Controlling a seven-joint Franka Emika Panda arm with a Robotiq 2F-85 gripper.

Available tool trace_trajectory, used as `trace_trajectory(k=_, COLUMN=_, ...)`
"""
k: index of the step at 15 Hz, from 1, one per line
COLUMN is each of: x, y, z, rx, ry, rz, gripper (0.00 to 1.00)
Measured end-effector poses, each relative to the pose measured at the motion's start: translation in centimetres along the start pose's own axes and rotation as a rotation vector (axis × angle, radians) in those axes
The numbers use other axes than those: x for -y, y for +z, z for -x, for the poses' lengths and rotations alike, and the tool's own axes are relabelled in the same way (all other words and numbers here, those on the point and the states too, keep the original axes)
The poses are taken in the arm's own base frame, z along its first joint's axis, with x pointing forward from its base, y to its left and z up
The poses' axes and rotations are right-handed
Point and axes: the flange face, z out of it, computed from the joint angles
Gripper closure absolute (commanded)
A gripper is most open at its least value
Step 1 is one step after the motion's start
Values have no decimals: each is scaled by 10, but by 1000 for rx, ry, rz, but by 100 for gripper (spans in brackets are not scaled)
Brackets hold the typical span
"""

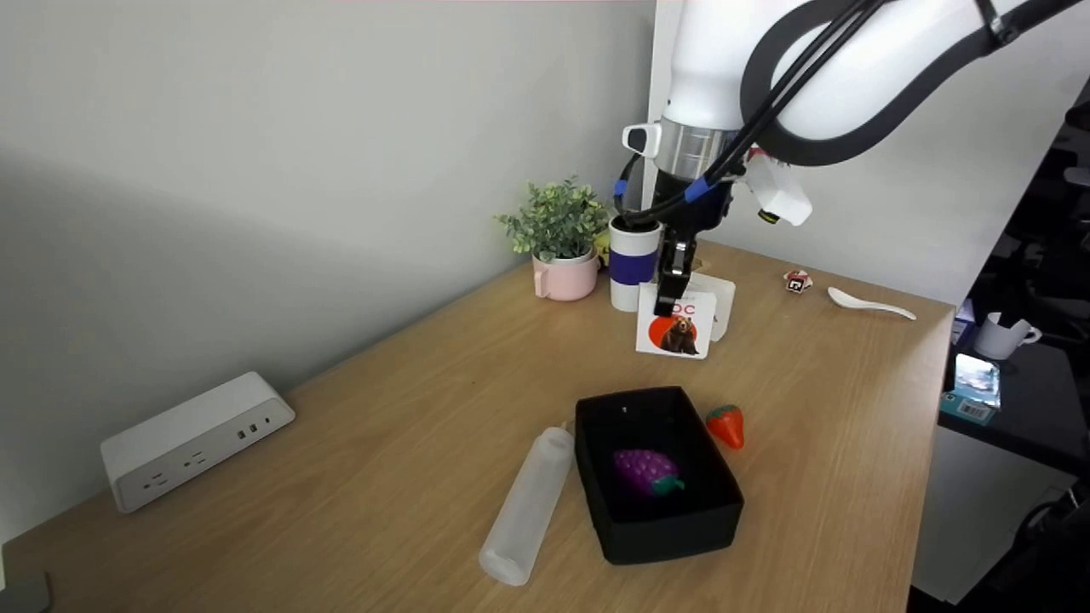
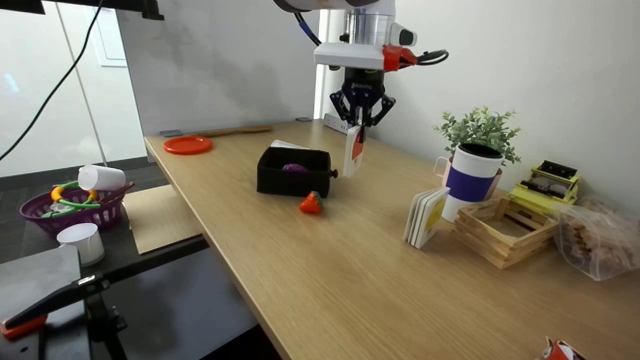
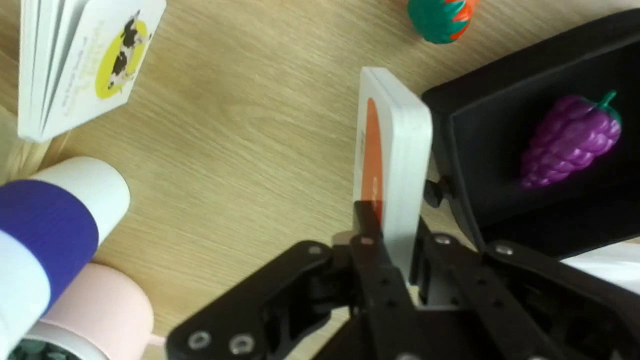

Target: Put the book on the left in the black box, put the grape toy in the box, remove the book from the box then put the strawberry toy in the box

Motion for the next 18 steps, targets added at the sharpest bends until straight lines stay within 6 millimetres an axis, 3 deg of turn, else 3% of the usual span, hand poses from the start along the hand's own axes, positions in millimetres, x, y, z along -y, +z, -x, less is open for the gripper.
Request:
trace_trajectory(k=4, x=-15, y=36, z=15, rx=-8, ry=158, rz=-59, gripper=96)
trace_trajectory(k=8, x=-14, y=72, z=20, rx=13, ry=209, rz=-90, gripper=96)
trace_trajectory(k=16, x=-12, y=76, z=19, rx=16, ry=218, rz=-94, gripper=96)
trace_trajectory(k=17, x=-11, y=76, z=19, rx=16, ry=217, rz=-95, gripper=94)
trace_trajectory(k=18, x=-11, y=76, z=19, rx=16, ry=217, rz=-95, gripper=61)
